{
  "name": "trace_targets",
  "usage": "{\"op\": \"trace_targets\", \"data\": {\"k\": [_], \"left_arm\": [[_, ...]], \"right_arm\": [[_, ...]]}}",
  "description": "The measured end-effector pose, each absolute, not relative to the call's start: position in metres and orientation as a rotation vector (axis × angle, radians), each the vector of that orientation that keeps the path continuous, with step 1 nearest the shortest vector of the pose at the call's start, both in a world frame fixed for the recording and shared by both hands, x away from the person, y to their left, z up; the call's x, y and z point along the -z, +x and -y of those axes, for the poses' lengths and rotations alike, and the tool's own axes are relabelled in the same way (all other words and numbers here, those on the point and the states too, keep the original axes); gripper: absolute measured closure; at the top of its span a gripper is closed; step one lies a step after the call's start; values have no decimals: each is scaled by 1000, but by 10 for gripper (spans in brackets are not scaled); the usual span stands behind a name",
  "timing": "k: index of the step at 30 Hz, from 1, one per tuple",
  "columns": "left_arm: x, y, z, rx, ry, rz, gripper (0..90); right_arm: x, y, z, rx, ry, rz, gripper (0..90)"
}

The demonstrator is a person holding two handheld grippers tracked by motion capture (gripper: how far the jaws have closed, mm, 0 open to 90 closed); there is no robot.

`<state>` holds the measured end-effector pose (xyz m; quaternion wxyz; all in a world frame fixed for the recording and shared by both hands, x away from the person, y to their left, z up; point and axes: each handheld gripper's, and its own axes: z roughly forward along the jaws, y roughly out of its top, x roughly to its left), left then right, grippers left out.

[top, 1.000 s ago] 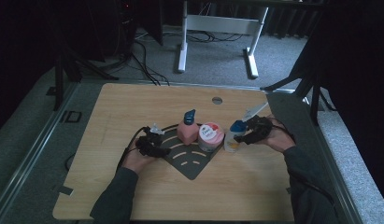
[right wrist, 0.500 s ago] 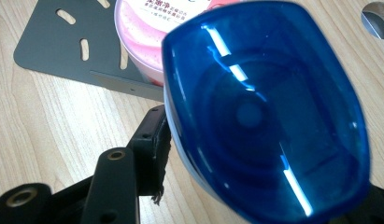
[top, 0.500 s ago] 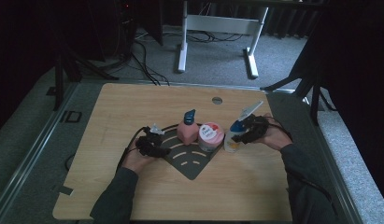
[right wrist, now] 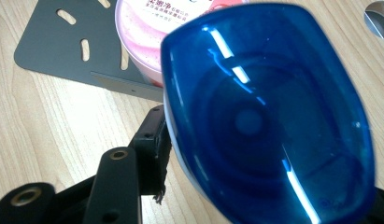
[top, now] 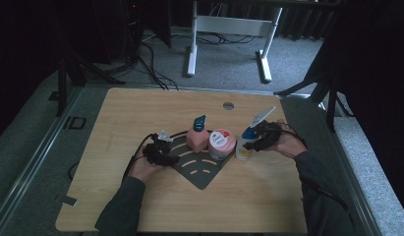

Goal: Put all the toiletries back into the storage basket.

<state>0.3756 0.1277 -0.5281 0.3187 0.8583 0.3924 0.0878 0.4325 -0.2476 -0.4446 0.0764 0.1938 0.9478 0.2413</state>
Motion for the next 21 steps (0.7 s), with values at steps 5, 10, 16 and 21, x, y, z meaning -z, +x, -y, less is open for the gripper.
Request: {"op": "trace_targets", "data": {"k": [5, 10, 16, 21], "left_arm": [[528, 376, -128, -232, 2258, -1033, 436], [528, 375, -128, -231, 2255, -1034, 436], [528, 375, -128, -230, 2255, -1034, 435], [528, 376, -128, -232, 2257, -1033, 436]], "right_arm": [[444, 433, 248, -727, 585, -2844, 502], [444, 432, 247, -725, 593, -2845, 508], [444, 432, 247, -731, 595, -2850, 513], [443, 433, 246, -712, 586, -2859, 508]]}}
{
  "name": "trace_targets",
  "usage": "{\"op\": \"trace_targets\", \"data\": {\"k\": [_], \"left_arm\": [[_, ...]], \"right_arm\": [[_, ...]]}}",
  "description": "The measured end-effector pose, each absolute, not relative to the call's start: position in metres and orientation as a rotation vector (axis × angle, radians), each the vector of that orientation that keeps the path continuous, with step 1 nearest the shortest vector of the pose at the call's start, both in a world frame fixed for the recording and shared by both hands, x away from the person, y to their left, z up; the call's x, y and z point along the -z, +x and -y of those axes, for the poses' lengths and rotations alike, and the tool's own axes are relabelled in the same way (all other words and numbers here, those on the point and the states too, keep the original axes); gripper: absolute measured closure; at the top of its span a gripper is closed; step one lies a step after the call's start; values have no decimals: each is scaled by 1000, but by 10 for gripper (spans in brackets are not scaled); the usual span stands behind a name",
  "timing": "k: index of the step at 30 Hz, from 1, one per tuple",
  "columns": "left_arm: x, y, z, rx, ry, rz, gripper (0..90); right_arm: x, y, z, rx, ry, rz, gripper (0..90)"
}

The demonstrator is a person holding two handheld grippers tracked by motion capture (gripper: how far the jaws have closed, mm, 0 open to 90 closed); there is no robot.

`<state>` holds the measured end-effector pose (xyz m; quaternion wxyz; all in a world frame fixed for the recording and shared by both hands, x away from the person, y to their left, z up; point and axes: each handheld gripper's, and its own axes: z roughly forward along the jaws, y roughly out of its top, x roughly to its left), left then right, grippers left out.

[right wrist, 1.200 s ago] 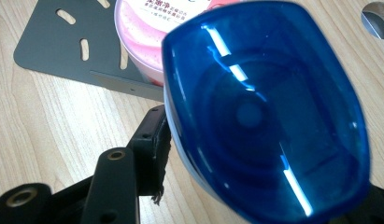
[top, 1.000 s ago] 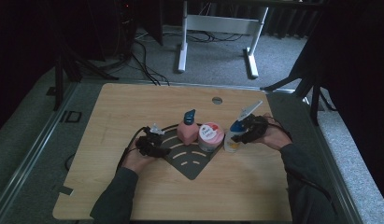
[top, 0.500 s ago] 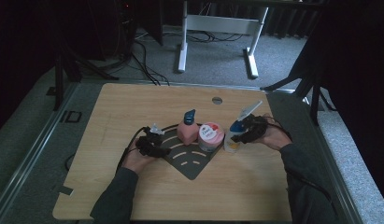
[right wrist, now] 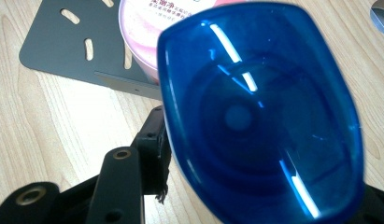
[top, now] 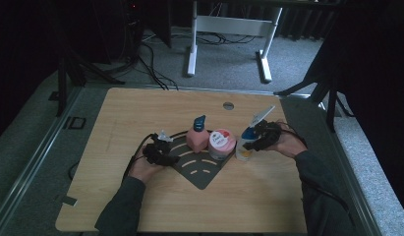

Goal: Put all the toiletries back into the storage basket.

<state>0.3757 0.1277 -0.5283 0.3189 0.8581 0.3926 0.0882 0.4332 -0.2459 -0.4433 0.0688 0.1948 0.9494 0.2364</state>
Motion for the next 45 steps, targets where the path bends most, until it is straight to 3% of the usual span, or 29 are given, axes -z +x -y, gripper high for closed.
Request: {"op": "trace_targets", "data": {"k": [45], "left_arm": [[529, 376, -128, -229, 2250, -1035, 435]], "right_arm": [[451, 441, 232, -655, 549, -2907, 525]]}}
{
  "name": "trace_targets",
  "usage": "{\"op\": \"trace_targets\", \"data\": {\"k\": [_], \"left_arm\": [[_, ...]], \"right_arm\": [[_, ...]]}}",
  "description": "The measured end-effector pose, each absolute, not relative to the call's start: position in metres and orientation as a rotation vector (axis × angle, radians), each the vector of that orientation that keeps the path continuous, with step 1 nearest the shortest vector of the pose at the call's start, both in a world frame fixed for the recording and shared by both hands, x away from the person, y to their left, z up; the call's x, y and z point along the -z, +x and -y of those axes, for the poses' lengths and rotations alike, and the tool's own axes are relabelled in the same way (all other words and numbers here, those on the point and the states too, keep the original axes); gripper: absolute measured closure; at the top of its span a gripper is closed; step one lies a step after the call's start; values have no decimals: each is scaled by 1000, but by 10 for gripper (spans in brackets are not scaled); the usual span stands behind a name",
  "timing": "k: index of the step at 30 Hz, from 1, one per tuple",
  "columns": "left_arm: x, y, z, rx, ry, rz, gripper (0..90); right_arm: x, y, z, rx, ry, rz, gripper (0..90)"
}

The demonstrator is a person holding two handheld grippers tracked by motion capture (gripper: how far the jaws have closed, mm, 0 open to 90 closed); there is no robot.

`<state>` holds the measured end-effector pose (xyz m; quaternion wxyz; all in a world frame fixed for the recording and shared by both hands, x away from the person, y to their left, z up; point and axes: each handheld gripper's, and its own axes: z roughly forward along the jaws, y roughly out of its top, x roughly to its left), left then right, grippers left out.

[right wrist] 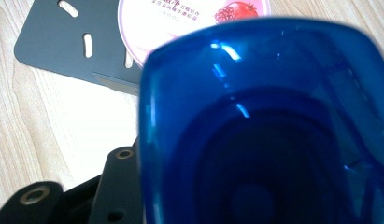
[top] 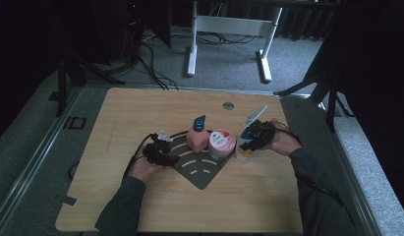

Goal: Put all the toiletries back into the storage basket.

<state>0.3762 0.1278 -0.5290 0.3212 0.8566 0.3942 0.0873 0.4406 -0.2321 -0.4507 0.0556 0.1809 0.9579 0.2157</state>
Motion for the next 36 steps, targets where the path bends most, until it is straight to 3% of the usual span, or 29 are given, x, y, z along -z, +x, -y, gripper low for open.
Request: {"op": "trace_targets", "data": {"k": [36], "left_arm": [[530, 377, -127, -228, 2250, -1036, 433]], "right_arm": [[452, 422, 231, -705, 463, -2929, 542]]}}
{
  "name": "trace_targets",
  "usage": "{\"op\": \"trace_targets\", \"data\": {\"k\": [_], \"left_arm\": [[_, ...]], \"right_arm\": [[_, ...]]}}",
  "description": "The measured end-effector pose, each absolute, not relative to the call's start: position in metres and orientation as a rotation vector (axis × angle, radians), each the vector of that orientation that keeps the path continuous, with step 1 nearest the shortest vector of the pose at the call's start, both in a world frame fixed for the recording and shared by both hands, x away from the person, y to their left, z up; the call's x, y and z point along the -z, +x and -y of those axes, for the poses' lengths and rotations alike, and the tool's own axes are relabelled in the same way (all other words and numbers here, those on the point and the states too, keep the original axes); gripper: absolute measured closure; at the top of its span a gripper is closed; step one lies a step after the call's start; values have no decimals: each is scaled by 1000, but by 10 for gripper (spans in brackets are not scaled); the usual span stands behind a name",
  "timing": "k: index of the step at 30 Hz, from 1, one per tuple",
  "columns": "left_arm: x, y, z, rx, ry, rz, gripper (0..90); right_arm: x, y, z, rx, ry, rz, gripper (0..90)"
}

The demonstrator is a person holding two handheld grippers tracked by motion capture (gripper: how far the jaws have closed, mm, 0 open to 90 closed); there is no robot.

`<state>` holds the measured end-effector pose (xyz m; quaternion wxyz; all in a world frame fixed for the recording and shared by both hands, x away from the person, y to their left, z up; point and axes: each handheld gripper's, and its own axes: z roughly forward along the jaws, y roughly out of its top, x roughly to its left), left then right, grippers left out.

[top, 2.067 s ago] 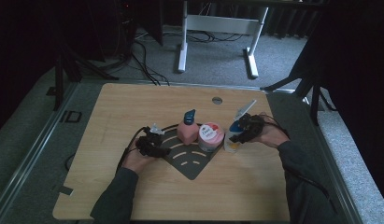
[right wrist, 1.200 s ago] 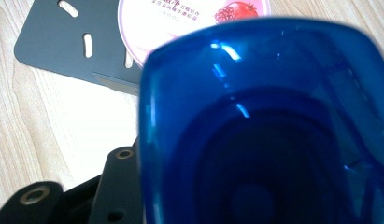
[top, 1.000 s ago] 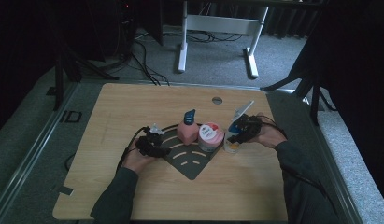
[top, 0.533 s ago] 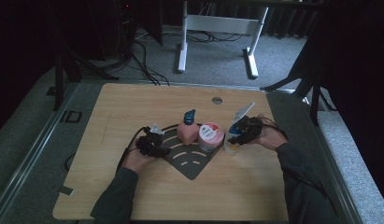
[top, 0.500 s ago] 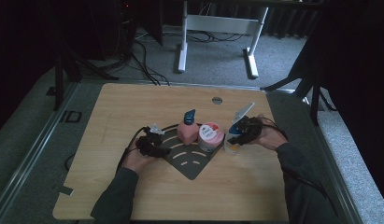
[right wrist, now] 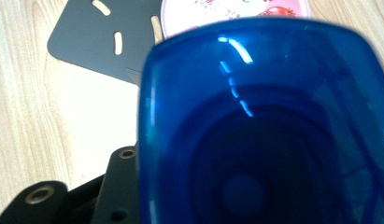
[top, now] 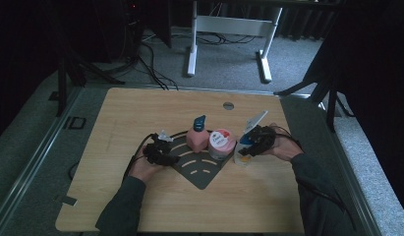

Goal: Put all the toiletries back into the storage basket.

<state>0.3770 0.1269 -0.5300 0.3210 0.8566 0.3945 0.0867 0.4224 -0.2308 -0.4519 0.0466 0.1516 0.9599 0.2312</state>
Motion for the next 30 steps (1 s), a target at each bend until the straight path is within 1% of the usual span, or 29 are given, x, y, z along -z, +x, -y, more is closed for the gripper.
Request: {"op": "trace_targets", "data": {"k": [30], "left_arm": [[531, 377, -125, -222, 2249, -1038, 431]], "right_arm": [[452, 398, 216, -726, 315, -2964, 543]]}}
